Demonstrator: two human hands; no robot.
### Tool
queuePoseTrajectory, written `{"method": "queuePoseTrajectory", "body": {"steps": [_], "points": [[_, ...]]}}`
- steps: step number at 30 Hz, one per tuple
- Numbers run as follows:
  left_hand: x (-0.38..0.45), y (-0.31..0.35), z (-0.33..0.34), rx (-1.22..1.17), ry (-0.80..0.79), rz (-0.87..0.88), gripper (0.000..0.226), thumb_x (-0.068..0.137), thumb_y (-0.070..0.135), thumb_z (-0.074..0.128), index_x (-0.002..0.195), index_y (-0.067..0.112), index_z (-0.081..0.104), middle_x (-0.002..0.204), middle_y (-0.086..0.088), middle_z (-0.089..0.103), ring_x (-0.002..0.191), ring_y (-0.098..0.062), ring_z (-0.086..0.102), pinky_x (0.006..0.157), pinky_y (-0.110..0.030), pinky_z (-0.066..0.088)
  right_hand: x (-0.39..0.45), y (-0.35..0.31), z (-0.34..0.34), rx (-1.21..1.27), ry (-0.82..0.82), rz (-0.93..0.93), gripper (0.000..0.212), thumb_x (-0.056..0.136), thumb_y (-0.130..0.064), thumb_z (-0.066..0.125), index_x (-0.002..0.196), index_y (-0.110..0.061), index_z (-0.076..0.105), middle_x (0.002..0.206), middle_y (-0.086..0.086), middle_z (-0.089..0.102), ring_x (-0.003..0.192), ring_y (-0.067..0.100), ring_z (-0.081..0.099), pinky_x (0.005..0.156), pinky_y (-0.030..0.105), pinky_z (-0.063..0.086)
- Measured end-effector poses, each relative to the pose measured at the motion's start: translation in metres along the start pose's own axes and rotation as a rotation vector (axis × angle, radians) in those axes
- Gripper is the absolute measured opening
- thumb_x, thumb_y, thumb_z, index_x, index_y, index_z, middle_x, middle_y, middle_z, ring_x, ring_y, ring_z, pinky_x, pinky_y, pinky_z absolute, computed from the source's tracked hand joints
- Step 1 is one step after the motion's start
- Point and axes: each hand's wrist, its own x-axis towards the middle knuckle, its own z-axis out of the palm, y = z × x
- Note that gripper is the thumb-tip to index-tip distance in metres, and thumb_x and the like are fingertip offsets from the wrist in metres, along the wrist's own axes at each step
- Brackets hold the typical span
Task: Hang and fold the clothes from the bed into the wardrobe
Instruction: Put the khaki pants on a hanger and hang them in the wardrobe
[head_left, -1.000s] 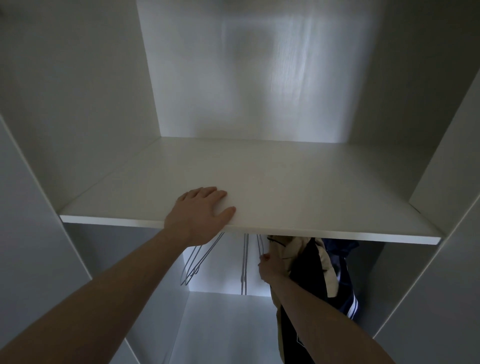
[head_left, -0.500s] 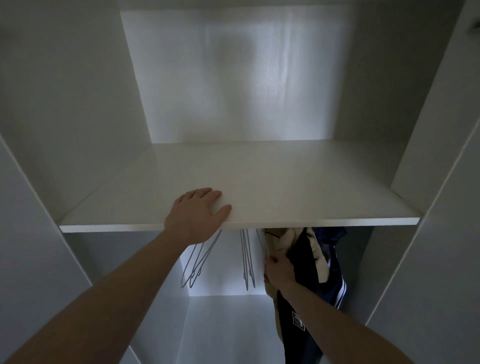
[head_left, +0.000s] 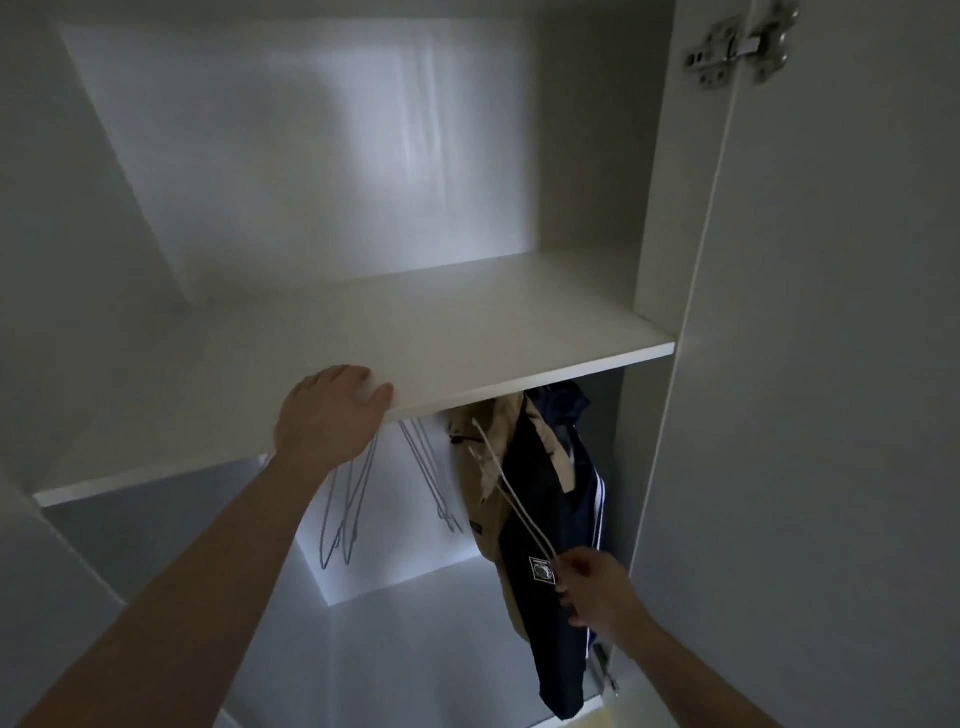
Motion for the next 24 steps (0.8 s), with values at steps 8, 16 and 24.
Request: {"method": "queuePoseTrajectory", "body": {"steps": [8,16,24], "points": [[-0.017,-0.001,-0.002,-0.050,0.128,0.122,0.049,0.099,0.054,0.049,0.126,0.017,0.068,0.133,-0.009,0.064,0.116,-0.038,0.059,0.097,-0.046,0.048,-0.139,0.024,-0.026,0.009,0.174,-0.043,0.019,0.101,-0.009,0.056,0.091,-0.006,0.072,0.062,0.001,0.061,0.057,0.015,0.057,0.046,0.026,0.042],[-0.163,0.060,0.047,-0.646,0.026,0.511,0.019,0.089,0.024,0.069,0.108,0.027,0.066,0.120,0.007,0.064,0.112,-0.014,0.058,0.095,-0.032,0.048,-0.280,0.073,-0.039,0.058,0.353,-0.006,0.033,0.103,-0.008,0.051,0.089,-0.022,0.077,0.066,-0.003,0.062,0.063,0.015,0.063,0.053,0.029,0.048],[-0.302,0.157,0.072,-0.733,-0.419,0.704,0.066,0.083,0.013,0.080,0.142,0.022,0.051,0.136,0.009,0.052,0.130,-0.017,0.044,0.111,-0.039,0.038,-0.452,0.128,-0.087,-0.034,0.579,0.003,0.039,0.103,-0.008,0.049,0.085,-0.032,0.074,0.067,-0.006,0.060,0.063,0.008,0.060,0.062,0.019,0.048]]}}
